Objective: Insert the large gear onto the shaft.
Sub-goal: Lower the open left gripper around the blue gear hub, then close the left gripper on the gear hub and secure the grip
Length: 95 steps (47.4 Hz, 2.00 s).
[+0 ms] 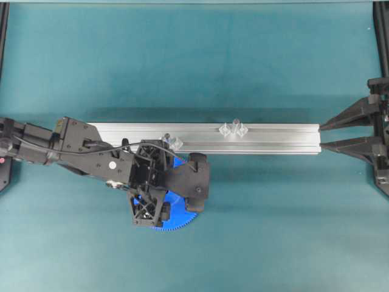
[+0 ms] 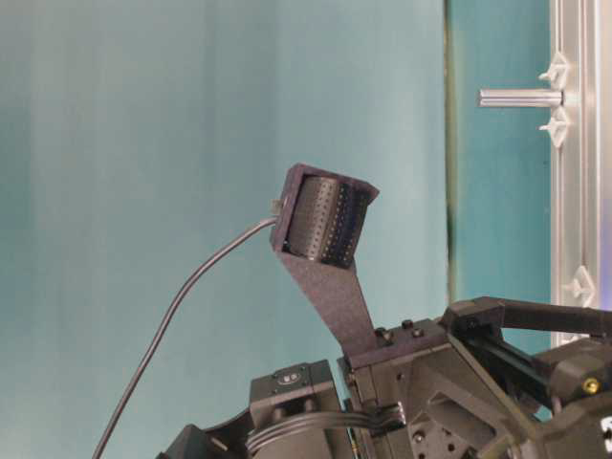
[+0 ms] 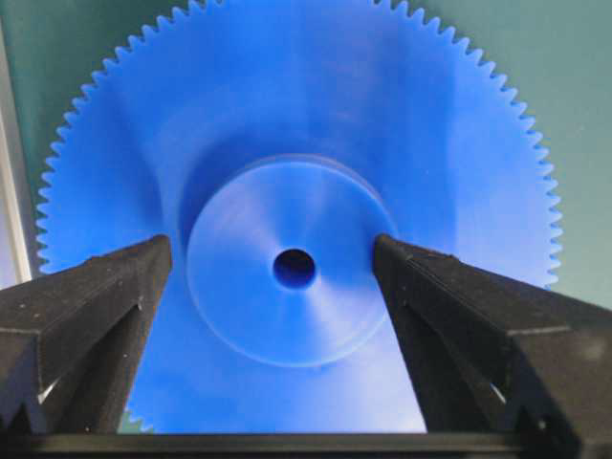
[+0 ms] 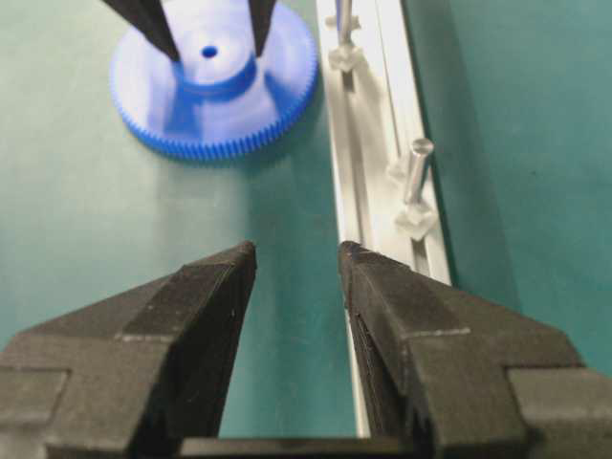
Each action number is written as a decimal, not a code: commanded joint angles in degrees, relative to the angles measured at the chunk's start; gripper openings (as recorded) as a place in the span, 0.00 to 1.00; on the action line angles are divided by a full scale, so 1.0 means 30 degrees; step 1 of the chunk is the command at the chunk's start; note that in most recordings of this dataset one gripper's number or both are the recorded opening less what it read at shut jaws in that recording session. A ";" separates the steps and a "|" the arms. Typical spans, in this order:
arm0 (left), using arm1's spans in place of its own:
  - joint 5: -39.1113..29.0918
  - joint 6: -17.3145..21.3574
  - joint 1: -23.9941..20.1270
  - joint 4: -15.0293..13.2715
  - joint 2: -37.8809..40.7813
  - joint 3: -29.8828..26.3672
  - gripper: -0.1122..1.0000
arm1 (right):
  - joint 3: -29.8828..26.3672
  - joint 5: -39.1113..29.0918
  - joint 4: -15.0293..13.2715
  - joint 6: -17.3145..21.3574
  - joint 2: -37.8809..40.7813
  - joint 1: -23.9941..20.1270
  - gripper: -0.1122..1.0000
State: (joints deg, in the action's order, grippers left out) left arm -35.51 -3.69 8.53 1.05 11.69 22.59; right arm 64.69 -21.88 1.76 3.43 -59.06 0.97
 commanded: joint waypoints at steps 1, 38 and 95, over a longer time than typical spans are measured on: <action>-0.0117 -0.0029 0.0352 -0.0029 -0.0059 -0.0205 0.94 | -0.0117 0.0088 -0.0029 0.0176 0.0000 0.0029 0.55; -0.1406 -0.0029 0.0322 -0.0029 -0.0117 -0.1260 0.94 | -0.0088 -0.0117 -0.0029 0.0176 -0.0205 0.0029 0.55; -0.1465 -0.0029 -0.0352 -0.0029 0.0498 -0.1670 0.94 | 0.0088 -0.0117 0.0000 0.0234 -0.0674 0.0000 0.55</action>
State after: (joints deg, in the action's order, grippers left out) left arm -39.99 -3.78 6.42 0.88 13.62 18.72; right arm 65.39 -22.59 1.67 3.52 -61.35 0.97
